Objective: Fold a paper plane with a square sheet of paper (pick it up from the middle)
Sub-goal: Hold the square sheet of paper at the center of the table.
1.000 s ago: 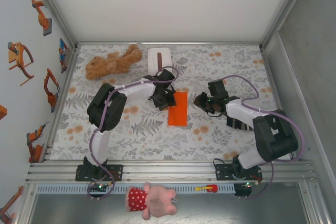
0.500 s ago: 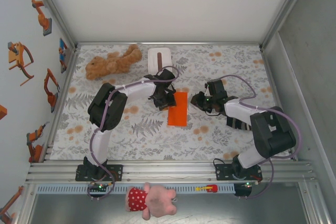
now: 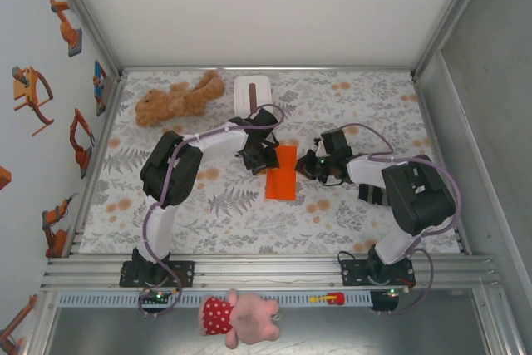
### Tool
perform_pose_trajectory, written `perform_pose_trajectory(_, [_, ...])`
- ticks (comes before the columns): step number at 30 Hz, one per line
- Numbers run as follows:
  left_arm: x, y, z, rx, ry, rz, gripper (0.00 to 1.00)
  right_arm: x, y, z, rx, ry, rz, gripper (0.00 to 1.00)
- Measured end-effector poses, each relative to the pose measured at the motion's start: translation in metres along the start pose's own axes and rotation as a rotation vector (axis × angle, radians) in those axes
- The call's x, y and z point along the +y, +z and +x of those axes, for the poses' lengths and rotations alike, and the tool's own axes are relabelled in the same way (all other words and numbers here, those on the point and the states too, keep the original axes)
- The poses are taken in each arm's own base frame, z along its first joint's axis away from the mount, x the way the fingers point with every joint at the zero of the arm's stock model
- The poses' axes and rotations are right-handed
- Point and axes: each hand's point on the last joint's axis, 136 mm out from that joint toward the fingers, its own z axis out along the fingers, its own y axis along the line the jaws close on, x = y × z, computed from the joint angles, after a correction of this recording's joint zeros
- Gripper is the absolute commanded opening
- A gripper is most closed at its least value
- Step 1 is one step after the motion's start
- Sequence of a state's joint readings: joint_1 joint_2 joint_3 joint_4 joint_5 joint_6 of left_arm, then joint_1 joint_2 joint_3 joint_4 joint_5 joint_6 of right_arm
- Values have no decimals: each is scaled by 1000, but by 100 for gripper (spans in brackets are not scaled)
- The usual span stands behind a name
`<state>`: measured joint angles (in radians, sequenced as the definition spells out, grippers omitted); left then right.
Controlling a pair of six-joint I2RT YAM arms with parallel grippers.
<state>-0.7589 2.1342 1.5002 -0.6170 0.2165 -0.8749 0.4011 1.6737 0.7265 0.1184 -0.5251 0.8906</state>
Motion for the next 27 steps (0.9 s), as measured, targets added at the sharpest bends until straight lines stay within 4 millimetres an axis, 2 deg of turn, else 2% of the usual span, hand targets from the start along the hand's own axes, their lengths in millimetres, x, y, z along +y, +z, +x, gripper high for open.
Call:
perform_pose_trajectory(16, [0,1,0,11,-5,-13,39,1,14,2,47,4,-15,4])
perform_pose_trajectory(27, [0,1,0,11,-5,-13,39,-8,18,6,68,-3,17,3])
